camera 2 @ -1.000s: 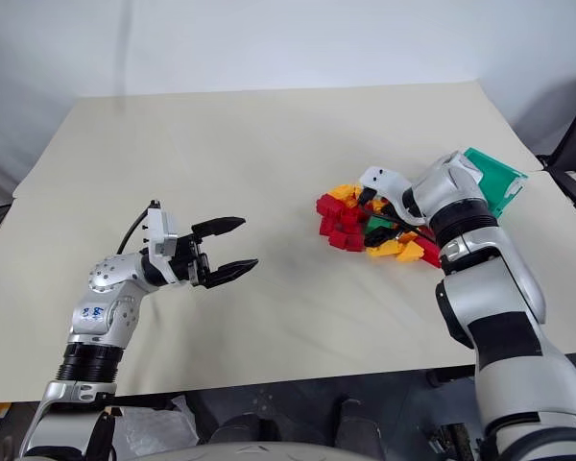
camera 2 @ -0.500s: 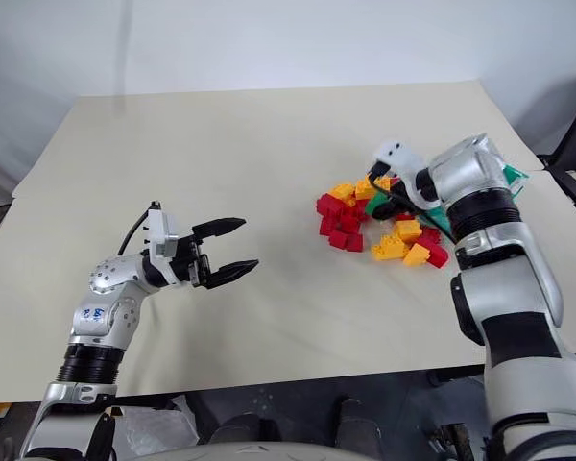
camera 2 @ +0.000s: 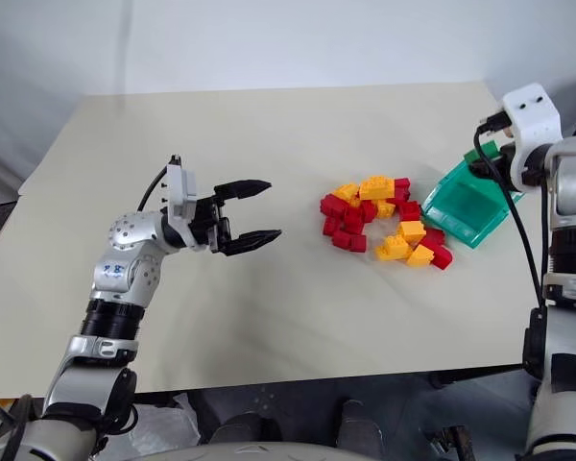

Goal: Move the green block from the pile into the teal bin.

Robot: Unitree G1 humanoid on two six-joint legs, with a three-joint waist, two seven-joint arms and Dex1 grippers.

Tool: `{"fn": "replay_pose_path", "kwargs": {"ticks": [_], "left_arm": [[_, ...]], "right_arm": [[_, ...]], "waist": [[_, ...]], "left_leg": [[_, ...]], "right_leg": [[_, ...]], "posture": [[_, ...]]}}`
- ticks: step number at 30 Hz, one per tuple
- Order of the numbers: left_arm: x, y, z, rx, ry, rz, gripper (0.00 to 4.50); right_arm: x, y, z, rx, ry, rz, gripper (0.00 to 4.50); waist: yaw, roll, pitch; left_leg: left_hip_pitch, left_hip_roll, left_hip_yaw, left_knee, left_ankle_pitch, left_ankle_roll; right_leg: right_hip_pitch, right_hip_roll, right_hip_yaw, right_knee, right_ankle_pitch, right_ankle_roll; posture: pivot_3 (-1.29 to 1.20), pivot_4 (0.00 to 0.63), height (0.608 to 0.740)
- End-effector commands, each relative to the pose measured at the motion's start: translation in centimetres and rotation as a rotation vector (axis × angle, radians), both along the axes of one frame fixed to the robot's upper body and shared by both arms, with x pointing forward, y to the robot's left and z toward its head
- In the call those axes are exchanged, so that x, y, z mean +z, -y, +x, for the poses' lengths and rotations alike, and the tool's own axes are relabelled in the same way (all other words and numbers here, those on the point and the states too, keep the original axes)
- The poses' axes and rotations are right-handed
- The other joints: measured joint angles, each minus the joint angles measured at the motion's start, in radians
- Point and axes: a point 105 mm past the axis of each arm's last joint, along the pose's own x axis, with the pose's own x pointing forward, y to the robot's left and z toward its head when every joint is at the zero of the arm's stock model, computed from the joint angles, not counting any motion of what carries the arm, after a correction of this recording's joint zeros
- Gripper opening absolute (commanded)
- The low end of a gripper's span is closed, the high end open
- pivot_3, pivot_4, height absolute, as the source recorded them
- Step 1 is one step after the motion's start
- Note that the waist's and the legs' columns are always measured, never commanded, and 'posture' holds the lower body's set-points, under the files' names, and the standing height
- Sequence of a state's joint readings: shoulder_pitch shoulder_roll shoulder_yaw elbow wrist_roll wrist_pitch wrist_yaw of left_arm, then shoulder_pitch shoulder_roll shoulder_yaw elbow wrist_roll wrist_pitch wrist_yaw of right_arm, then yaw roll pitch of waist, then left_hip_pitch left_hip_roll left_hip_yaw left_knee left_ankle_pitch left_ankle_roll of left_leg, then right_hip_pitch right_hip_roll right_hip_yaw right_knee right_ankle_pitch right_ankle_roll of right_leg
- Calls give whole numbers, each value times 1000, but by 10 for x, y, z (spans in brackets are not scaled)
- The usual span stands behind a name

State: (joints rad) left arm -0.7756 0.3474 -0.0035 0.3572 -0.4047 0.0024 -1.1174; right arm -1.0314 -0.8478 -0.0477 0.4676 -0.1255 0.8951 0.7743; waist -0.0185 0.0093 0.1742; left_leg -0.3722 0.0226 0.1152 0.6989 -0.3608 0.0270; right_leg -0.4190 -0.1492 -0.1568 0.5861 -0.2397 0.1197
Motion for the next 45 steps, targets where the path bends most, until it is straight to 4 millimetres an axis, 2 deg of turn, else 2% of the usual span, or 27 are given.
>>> {"fn": "replay_pose_path", "kwargs": {"ticks": [1, 7, 11, 16, 22, 28, 30, 31, 33, 34, 36, 38, 40, 41, 43, 45], "left_arm": [[13, 14, 9, 9, 61, 15, 4500], [17, 30, 15, -7, 66, 33, 4500], [11, 35, 16, 6, 40, 65, 4500], [7, 35, 16, 15, 14, 68, 4500], [4, 31, 18, 43, -61, 70, 4500], [12, 5, 14, 73, -135, -33, 4500], [8, -10, 12, 118, -150, -24, 4500], [5, -19, 9, 124, -167, -28, 4500], [-4, -35, -1, 117, -197, -21, 4500], [-10, -41, -5, 119, -213, -10, 4500], [-20, -52, -8, 146, -243, 21, 4500], [-26, -67, -11, 184, -249, 23, 4500], [-39, -90, -17, 234, -268, 50, 4500], [-43, -97, -19, 251, -281, 62, 4500], [-51, -110, -24, 285, -276, 83, 4500], [-54, -115, -30, 293, -285, 86, 4500]], "right_arm": [[-3, 7, 12, -24, 49, -23, 1500], [-28, 7, 32, -28, 55, 4, 1500], [-38, 11, 35, -51, 37, -11, 2832], [-19, 3, 34, 14, 89, 10, 4467], [-3, -4, 16, 122, 126, 16, 4467], [9, -37, -24, 421, 173, 63, 4467], [25, -58, -37, 563, 296, 145, 4467], [25, -69, -47, 654, 317, 181, 4467], [11, -90, -67, 835, 287, 231, 4467], [1, -94, -73, 885, 248, 231, 4467], [-11, -96, -78, 931, 218, 231, 4467], [-12, -101, -85, 1023, 232, 313, 4467], [-26, -104, -94, 1146, 202, 390, 4467], [-33, -104, -96, 1180, 188, 384, 4467], [-56, -101, -90, 1179, 132, 250, 4467], [-62, -100, -80, 1149, 167, 183, 4467]], "waist": [[-8, 0, 0], [-15, 0, 1], [-12, 1, 1], [-8, 1, 1], [-5, 1, 1], [-6, 1, 1], [-8, 1, 1], [-9, 1, 1], [-9, 1, 1], [-8, 1, 1], [-7, 1, 1], [-2, 0, 2], [0, 0, 2], [0, 0, 2], [-2, 0, 2], [-1, 0, 2]], "left_leg": [[0, 0, 0, 0, 0, 0], [1, 0, 1, -3, 0, 0], [1, 0, 1, -3, 0, 0], [0, 0, 0, -2, 0, 0], [0, 1, -1, -1, 0, 0], [-1, 1, -1, -1, 0, 0], [0, 1, -1, 0, 0, 0], [0, 1, -1, 0, 0, 0], [2, 2, -1, -1, 0, 0], [3, 3, -2, 0, 0, -1], [3, 3, 0, 0, 0, -1], [2, 3, 1, 1, 0, 0], [2, 4, 1, 2, 0, 1], [2, 4, 1, 2, 0, 1], [3, 5, 1, 2, 0, 1], [3, 5, 1, 2, 0, 1]], "right_leg": [[0, 0, 0, 0, 0, 0], [-1, 0, 0, 0, 0, 0], [-1, 0, 0, 0, 0, 0], [-1, 0, 0, 0, 0, 0], [-1, 0, 0, 0, 0, 0], [-1, 0, -1, 0, 0, 0], [-1, 0, 0, 0, 0, 0], [-1, 0, 1, 0, 0, 0], [-1, 0, 1, 2, 0, 0], [0, 1, 1, 3, 0, 0], [0, 1, 1, 3, 0, 0], [0, 0, 2, 3, 0, 0], [0, 0, 3, 2, 0, 0], [0, 0, 3, 2, 0, 0], [0, 0, 3, 3, 0, 0], [0, 0, 2, 3, 0, 0]], "posture": [[0, 150, 740], [0, 150, 740], [0, 150, 740], [0, 150, 740], [0, 150, 740], [0, 150, 740], [0, 150, 740], [0, 150, 740], [0, 150, 740], [0, 150, 740], [0, 150, 740], [0, 150, 740], [0, 150, 740], [0, 150, 740], [0, 150, 740], [0, 150, 740]]}}
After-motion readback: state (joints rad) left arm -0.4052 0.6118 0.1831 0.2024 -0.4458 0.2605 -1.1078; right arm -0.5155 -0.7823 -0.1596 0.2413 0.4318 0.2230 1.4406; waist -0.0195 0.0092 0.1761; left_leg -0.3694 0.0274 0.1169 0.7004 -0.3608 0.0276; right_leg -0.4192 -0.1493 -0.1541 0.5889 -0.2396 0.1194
